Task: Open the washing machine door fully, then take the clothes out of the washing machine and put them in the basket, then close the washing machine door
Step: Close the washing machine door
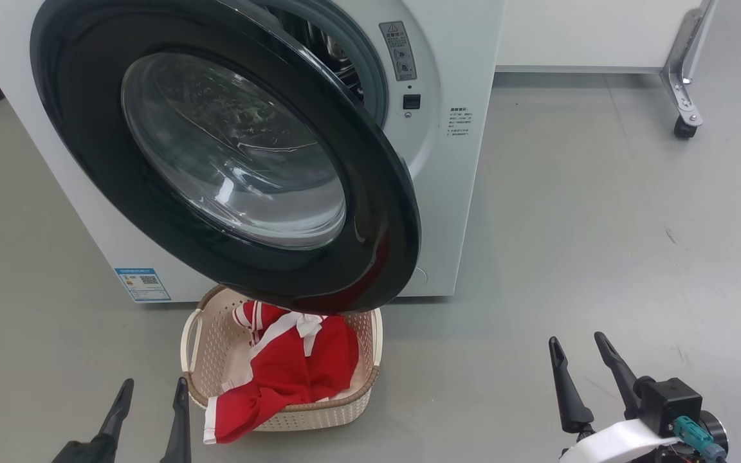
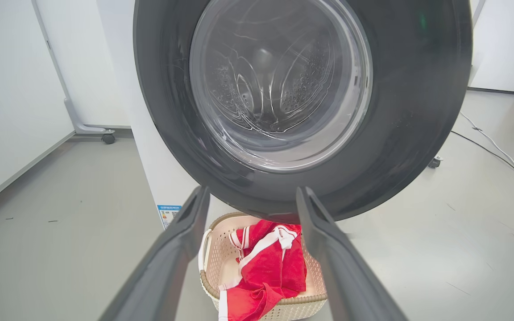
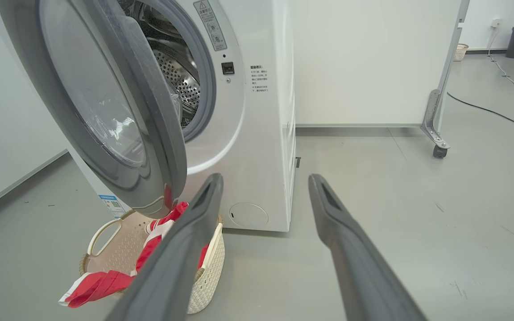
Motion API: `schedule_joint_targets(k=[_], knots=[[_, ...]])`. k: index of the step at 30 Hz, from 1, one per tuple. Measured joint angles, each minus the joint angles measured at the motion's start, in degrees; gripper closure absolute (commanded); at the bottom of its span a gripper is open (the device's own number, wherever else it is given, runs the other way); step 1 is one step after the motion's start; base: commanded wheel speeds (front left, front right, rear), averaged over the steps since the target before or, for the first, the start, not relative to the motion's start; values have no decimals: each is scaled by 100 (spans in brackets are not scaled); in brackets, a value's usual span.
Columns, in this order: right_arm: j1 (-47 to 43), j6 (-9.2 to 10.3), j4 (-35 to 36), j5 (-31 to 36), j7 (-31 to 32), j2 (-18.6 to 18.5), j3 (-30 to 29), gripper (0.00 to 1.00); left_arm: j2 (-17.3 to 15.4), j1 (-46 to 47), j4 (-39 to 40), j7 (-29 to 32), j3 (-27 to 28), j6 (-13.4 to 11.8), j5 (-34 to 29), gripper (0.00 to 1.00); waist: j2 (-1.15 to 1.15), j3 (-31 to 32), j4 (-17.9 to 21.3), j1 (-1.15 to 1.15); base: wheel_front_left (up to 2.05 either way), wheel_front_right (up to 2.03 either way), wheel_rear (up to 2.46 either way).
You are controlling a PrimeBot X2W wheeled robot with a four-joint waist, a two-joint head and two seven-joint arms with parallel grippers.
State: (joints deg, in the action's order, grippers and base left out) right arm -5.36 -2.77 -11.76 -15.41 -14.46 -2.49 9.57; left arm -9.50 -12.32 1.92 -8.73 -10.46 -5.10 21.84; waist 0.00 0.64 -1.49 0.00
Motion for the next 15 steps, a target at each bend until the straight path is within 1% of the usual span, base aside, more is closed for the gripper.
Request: schedule_joint_targets(k=[3, 9, 15], knots=[[-26, 47, -11, 0, 0, 1, 18, 0, 46, -2, -25, -1, -3, -24, -26, 0, 0, 1, 4, 0, 0, 0, 0], [-52, 48, -24, 0, 0, 2, 33, 0, 132, -2, -62, -26, -22, -49, -27, 0, 0, 5, 6, 0, 0, 0, 0], [-52, 49, -23, 0, 0, 2, 47, 0, 146, -2, -91, -26, -33, -66, -85, 0, 0, 6, 8, 0, 0, 0, 0]])
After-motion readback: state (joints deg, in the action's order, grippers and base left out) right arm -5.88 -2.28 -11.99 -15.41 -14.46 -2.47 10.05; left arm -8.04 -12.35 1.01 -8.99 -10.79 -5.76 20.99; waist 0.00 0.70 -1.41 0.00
